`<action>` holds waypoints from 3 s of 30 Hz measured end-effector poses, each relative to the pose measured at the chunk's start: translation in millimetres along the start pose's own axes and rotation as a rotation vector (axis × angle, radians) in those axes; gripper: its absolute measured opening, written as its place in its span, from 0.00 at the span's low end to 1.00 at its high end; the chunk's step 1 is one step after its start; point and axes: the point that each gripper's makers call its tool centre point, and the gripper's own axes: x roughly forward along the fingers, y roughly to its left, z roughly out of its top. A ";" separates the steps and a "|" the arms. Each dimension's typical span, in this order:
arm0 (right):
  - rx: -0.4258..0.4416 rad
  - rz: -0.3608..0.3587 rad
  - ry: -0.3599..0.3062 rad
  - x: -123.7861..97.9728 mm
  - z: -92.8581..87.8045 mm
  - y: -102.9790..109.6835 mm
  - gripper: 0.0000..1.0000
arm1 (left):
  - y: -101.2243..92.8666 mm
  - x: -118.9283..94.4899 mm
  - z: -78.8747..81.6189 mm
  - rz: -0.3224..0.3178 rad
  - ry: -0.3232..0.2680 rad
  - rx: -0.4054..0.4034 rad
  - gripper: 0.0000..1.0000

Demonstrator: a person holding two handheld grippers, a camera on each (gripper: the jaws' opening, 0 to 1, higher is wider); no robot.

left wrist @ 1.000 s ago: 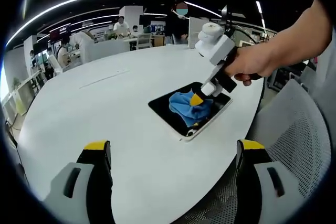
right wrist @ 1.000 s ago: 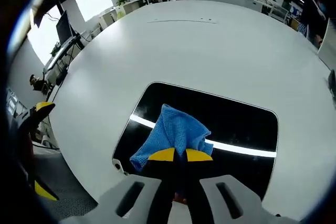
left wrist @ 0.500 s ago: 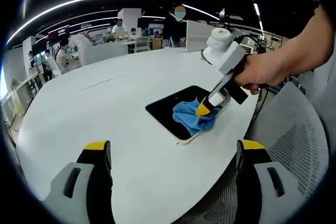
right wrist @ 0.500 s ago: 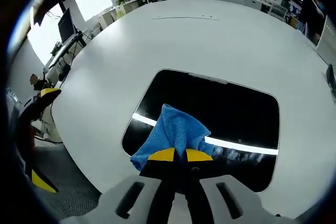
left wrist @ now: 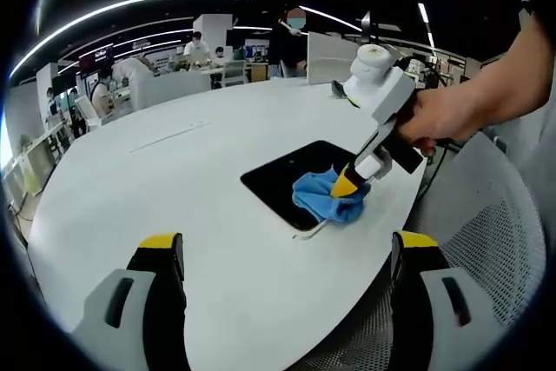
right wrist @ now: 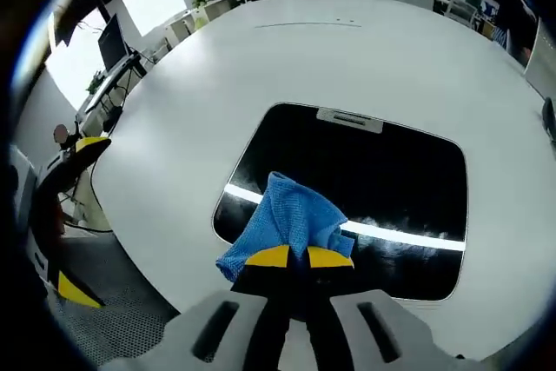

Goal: Wipe the mirror surface with the cleaning cloth until all visible marks leave the cleaned area.

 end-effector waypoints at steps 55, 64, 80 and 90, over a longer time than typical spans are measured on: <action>0.056 -0.015 0.005 -10.9 -8.8 -45.4 0.00 | 0.6 2.2 0.4 0.000 -0.005 0.011 0.99; 0.040 -0.028 0.003 -1.2 11.3 -54.0 0.00 | -0.1 2.4 0.9 0.005 -0.006 0.008 0.99; 0.029 -0.046 0.001 21.2 58.8 -75.5 0.00 | 1.4 1.7 0.7 0.006 -0.007 -0.004 0.99; 0.027 -0.049 -0.004 29.4 77.6 -80.6 0.00 | 3.0 2.8 3.1 0.002 -0.015 -0.008 0.99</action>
